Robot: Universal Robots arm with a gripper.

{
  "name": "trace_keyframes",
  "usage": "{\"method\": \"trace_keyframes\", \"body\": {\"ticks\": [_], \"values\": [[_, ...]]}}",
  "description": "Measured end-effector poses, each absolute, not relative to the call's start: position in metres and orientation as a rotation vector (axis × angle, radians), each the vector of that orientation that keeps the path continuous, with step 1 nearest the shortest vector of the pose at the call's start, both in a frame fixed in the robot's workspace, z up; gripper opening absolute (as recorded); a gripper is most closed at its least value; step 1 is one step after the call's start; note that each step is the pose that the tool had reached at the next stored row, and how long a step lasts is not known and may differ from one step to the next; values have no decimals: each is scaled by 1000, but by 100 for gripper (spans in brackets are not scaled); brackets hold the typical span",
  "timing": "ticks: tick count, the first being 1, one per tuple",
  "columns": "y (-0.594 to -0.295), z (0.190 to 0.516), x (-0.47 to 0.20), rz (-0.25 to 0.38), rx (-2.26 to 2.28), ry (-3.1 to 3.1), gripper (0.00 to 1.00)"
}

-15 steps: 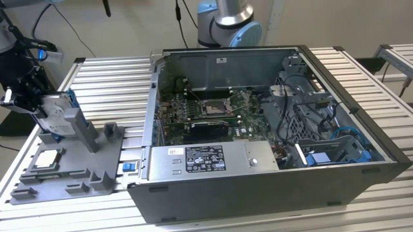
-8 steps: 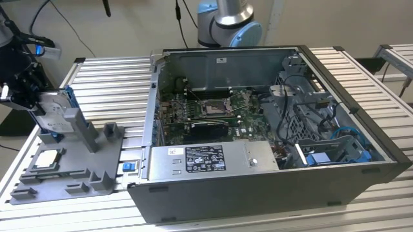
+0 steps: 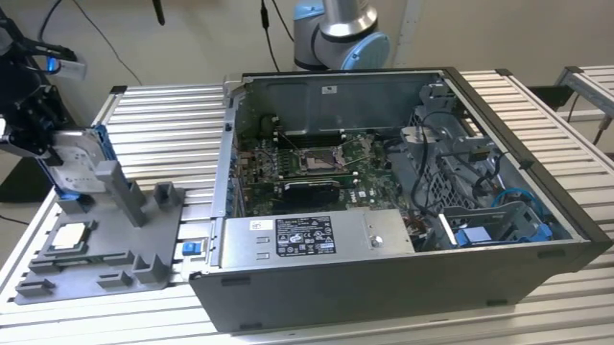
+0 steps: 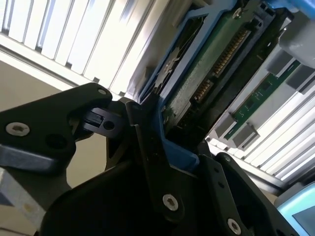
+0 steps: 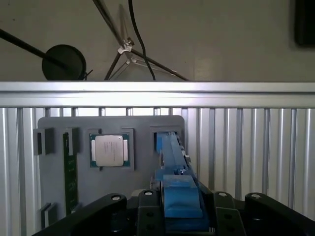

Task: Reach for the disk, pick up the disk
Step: 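Pick up the disk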

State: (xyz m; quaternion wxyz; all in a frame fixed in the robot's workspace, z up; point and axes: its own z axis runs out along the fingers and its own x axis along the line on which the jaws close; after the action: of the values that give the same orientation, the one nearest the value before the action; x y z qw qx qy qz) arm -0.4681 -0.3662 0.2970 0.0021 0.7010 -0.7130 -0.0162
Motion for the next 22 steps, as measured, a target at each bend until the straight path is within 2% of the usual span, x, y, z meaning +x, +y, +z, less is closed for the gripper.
{"method": "trace_keyframes", "body": {"ticks": [22], "values": [[-366,342,-469,-51,2202,-2234,0]]}}
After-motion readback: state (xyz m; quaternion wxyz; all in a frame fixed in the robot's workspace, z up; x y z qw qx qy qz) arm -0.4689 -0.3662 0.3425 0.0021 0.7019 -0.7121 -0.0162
